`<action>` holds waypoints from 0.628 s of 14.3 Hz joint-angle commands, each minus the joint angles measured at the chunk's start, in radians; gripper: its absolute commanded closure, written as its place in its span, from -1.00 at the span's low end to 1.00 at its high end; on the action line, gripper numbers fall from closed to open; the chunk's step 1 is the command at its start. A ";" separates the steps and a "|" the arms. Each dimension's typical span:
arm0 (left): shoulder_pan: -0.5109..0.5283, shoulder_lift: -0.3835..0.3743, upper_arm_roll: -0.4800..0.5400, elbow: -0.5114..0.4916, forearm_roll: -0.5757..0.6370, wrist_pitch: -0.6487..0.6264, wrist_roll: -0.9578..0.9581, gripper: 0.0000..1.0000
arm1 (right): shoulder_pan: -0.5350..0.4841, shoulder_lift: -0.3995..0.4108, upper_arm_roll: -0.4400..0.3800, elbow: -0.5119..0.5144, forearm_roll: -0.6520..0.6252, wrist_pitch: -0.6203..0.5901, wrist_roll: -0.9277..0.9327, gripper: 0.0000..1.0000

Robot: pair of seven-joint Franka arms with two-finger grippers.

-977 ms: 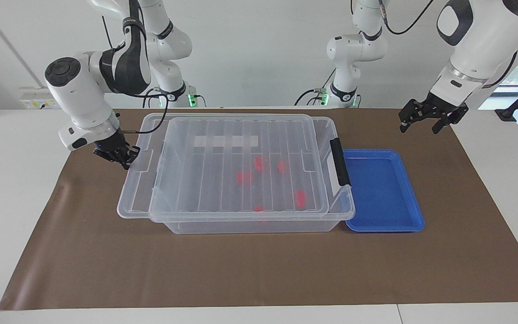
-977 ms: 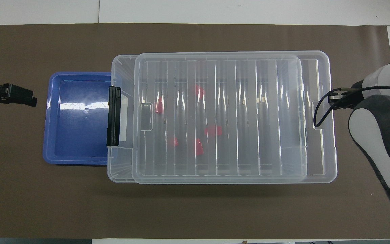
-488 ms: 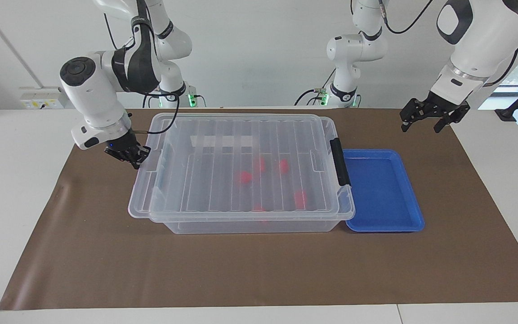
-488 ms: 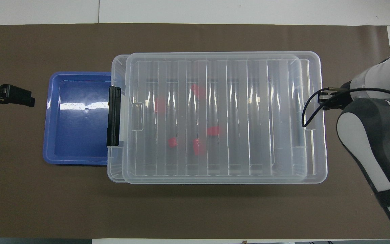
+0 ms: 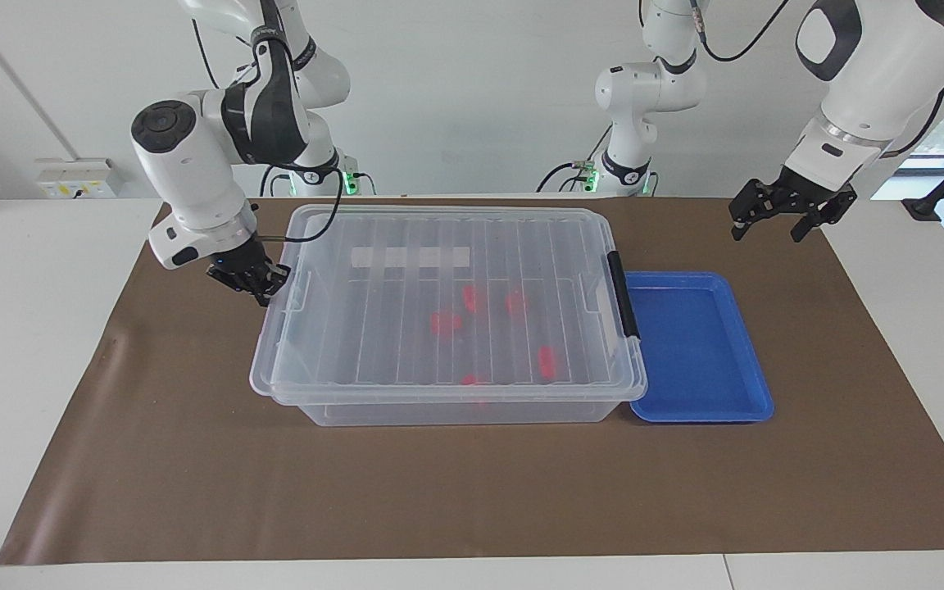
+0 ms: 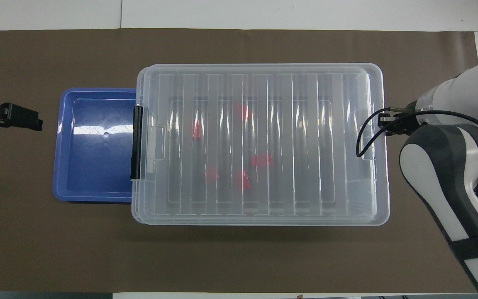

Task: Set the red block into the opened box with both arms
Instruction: 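Slide the clear lid back toward the blue tray with the right gripper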

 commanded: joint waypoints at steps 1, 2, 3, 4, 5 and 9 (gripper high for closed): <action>0.007 -0.025 -0.005 -0.021 0.022 -0.012 0.017 -1.00 | -0.007 -0.024 0.007 -0.026 0.008 0.000 0.014 1.00; 0.007 -0.025 -0.005 -0.021 0.022 -0.010 0.017 -1.00 | -0.007 -0.024 0.008 -0.026 0.008 0.000 0.014 1.00; 0.007 -0.025 -0.005 -0.023 0.022 -0.009 0.017 -1.00 | -0.007 -0.024 0.008 -0.026 0.008 0.000 0.014 1.00; 0.007 -0.025 -0.005 -0.021 0.022 -0.010 0.017 -1.00 | -0.007 -0.026 0.008 -0.027 0.008 -0.001 0.015 1.00; 0.007 -0.025 -0.005 -0.021 0.022 -0.012 0.020 -1.00 | -0.007 -0.027 0.010 -0.035 0.008 0.000 0.015 1.00; 0.009 -0.025 -0.005 -0.021 0.022 -0.013 0.036 -1.00 | -0.007 -0.027 0.013 -0.035 0.008 0.002 0.015 1.00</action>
